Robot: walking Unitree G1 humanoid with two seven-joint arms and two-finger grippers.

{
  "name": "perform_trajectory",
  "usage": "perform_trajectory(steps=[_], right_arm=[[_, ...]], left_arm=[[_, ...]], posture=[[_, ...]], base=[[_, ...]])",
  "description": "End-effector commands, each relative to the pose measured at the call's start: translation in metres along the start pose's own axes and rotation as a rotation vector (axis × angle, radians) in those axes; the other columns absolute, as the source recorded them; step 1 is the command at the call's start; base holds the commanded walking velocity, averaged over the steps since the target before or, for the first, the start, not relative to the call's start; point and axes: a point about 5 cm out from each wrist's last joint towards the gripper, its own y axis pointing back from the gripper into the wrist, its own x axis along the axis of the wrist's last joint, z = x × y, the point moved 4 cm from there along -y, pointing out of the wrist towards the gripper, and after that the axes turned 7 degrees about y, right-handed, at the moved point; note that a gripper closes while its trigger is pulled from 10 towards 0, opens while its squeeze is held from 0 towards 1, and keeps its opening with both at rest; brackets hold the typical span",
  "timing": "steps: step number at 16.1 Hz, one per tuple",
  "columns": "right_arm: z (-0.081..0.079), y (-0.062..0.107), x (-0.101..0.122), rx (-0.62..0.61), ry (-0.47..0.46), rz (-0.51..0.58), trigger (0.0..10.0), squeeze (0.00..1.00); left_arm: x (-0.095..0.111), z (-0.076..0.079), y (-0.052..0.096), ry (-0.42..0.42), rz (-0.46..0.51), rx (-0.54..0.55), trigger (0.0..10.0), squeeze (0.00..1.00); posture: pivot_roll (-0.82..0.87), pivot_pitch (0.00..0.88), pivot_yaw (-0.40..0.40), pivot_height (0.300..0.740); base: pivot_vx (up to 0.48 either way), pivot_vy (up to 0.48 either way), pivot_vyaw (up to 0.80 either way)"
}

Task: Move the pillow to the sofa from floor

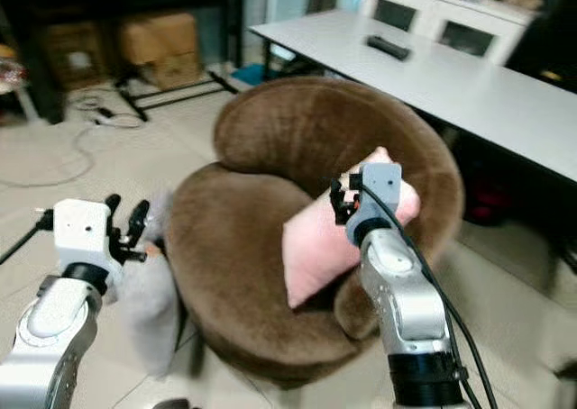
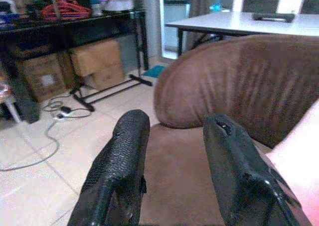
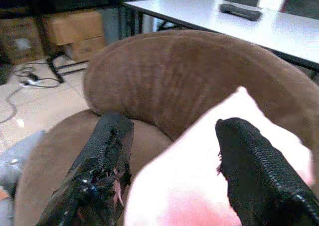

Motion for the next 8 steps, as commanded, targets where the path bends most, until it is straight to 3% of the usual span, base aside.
perform_trajectory(steps=[1,8], right_arm=[[0.0068,-0.0014,0.0015,-0.017,0.018,0.003,10.0,0.0],[0.0039,-0.0015,0.0034,0.011,0.055,0.021,10.0,0.0]], left_arm=[[0.0004,0.0035,0.0,-0.008,0.0,-0.012,10.0,0.0],[0.0001,0.0074,-0.0019,0.005,-0.001,-0.019,10.0,0.0]], posture=[[0.11,0.0,-0.105,0.74],[0.09,0.0,-0.101,0.74]], base=[[0.0,0.0,0.0],[0.0,0.037,0.0]])
